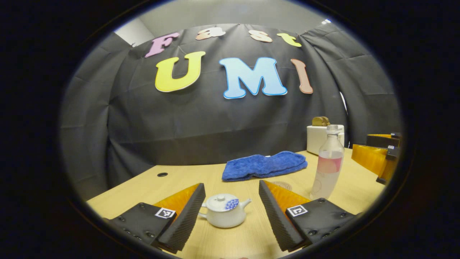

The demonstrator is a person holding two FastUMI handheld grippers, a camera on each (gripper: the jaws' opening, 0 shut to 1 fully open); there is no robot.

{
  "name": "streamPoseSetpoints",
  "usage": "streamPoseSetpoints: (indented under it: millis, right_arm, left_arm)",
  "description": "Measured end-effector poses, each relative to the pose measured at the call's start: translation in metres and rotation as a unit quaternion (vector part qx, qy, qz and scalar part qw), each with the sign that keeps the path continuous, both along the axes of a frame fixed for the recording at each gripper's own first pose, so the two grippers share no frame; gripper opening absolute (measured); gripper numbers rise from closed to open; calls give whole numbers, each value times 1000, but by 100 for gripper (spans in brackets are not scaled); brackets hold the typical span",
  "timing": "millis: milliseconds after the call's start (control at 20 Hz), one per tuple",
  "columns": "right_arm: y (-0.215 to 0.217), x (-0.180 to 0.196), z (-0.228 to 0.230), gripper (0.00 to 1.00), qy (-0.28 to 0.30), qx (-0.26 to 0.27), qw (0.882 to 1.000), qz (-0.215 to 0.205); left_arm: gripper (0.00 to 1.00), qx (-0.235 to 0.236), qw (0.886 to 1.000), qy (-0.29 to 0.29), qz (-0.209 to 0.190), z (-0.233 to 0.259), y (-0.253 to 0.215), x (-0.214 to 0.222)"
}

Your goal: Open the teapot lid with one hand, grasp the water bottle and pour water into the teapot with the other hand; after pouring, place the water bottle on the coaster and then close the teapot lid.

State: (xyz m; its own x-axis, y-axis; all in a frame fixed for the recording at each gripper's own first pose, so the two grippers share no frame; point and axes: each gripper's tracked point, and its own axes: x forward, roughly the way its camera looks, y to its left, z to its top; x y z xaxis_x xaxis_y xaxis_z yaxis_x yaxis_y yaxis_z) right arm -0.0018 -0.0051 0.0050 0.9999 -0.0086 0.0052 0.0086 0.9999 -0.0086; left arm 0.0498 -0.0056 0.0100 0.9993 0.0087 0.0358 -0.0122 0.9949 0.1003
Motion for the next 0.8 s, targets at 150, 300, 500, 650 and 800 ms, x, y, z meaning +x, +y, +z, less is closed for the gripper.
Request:
streamPoseSetpoints:
  millis: [150, 300, 500, 650, 800]
  right_arm:
    - [-2, -1, -1, 97, 2, -5, 1000, 0]
    - [-5, -1, -1, 97, 1, -13, 1000, -5]
    - [-9, 1, -6, 97, 5, -12, 1000, -10]
    - [-7, 2, -9, 97, 9, -14, 1000, -8]
    - [-7, 2, -14, 98, 11, -19, 1000, -7]
  left_arm:
    - [99, -25, 1000, 14, -8, -7, 0, 8]
    - [99, -34, 999, 26, -1, -11, 10, 17]
    - [92, -40, 998, 40, 11, -15, 29, 26]
    - [90, -45, 998, 42, 13, -18, 35, 34]
    - [89, -49, 998, 48, 8, -22, 34, 40]
